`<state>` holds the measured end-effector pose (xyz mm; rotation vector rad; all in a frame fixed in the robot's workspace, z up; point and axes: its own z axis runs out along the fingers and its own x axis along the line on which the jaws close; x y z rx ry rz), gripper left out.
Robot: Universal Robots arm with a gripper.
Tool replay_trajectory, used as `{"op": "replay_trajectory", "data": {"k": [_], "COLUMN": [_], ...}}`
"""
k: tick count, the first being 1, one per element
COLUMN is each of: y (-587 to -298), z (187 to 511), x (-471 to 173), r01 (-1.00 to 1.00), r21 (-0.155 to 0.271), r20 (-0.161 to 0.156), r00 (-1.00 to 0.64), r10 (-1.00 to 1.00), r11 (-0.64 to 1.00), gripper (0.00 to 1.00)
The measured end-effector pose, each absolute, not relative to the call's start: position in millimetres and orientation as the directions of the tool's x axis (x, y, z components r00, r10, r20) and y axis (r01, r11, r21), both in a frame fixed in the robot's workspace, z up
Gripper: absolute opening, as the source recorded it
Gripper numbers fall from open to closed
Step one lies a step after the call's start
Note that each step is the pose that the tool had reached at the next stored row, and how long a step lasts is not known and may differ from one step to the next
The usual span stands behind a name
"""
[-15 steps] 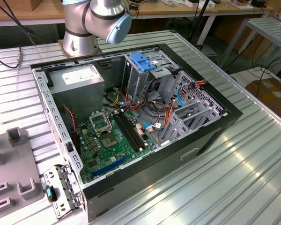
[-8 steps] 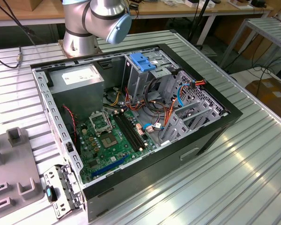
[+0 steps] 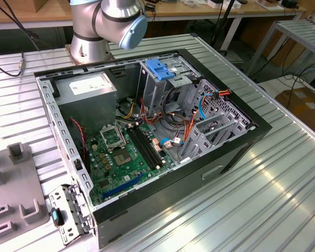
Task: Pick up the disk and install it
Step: 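Pick up the disk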
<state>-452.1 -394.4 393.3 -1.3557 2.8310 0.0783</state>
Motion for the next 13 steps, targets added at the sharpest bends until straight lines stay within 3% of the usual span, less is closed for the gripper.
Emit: {"op": "replay_trajectory", "data": {"k": [13], "y": [-394.4], "z": [393.3], "x": [-452.1], "r01": [-0.826], "r21": [0.044], "r20": [-0.023], "r00": [-0.563], "r10": [-0.826], "r11": [0.561], "gripper": [0.11]}}
